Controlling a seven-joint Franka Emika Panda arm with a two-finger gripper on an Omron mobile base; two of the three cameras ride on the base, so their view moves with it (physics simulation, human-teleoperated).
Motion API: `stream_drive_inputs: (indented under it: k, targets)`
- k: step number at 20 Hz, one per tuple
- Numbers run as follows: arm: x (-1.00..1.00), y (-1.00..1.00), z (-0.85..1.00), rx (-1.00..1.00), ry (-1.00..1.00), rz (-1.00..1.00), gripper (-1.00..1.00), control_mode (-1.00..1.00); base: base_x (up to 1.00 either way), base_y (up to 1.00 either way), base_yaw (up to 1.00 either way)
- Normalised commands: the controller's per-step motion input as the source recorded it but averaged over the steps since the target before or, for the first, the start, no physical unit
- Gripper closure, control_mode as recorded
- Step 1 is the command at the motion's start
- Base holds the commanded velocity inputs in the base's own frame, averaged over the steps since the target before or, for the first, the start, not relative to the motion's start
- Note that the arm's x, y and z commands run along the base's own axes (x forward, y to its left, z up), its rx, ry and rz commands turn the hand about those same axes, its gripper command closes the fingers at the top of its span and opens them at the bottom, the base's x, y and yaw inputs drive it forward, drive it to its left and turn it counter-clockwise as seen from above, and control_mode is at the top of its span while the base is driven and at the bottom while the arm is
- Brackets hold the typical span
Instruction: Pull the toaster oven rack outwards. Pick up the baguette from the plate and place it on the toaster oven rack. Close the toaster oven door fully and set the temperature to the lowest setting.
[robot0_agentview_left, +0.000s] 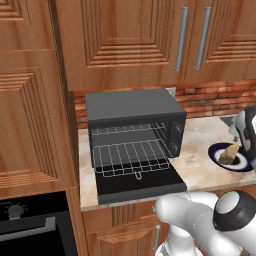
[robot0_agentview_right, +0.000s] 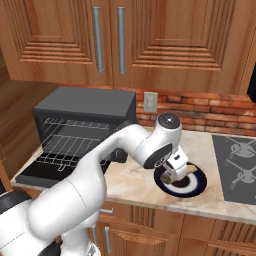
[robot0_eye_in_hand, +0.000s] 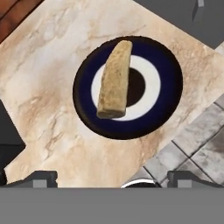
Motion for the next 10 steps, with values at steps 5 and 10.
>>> stream_drive_inputs:
  k: [5, 10]
  targets:
    - [0.27, -0.29, -0.16, 0.00, 0.00, 0.00, -1.00, -1.00, 0.00, 0.00, 0.00]
    - [0.21, -0.27, -0.16, 0.00, 0.00, 0.00, -1.00, -1.00, 0.00, 0.00, 0.00]
